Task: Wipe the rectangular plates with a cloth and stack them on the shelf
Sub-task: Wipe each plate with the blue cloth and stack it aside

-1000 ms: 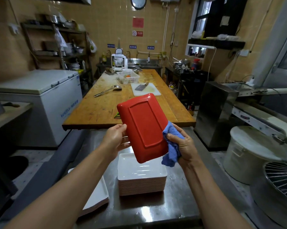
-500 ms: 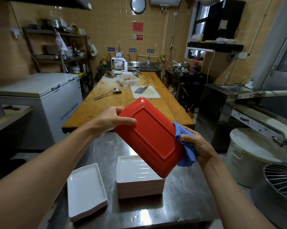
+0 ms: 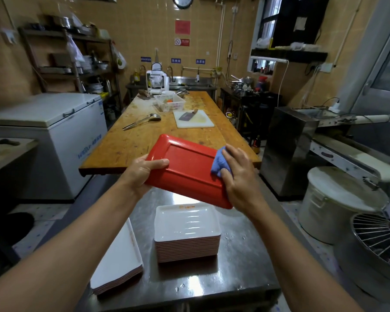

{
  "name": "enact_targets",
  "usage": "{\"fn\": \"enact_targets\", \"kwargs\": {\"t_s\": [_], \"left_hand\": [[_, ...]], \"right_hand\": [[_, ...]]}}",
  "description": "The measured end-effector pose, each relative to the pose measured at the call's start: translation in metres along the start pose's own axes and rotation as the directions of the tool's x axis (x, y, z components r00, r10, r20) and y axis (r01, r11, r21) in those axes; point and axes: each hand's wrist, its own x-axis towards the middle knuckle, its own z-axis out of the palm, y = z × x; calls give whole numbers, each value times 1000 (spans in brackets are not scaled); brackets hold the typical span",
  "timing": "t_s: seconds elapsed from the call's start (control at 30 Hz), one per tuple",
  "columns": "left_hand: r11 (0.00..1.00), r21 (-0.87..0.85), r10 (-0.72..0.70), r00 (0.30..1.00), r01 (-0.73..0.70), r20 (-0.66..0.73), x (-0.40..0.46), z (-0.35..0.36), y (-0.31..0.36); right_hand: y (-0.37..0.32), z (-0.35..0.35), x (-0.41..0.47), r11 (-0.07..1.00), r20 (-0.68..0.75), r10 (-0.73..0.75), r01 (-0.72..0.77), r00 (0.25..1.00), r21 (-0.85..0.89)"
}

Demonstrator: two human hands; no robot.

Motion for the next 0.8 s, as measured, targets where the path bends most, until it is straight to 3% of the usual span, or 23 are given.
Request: {"fn": "enact_targets", "kwargs": {"t_s": [0.2,0.37,0.63,0.8], "left_hand": [[992,-112,-74,983,56,-165,11,1,-11],[974,-203,-135,973,96,-186,4,22,-17],[985,-168,3,982,-35,-187,-4,23,-25],[985,-147,59,980,-88,-189,-12,18,-27]], "right_hand": [[4,33,-44,976,-26,-160,154,987,-154],[-16,58,-42,925,-63,-229,198,971,-323],[-61,73,-25,924,-36,-245,222,969,-312],[-71,60,4,935,124,-165,195,978,-296]]}}
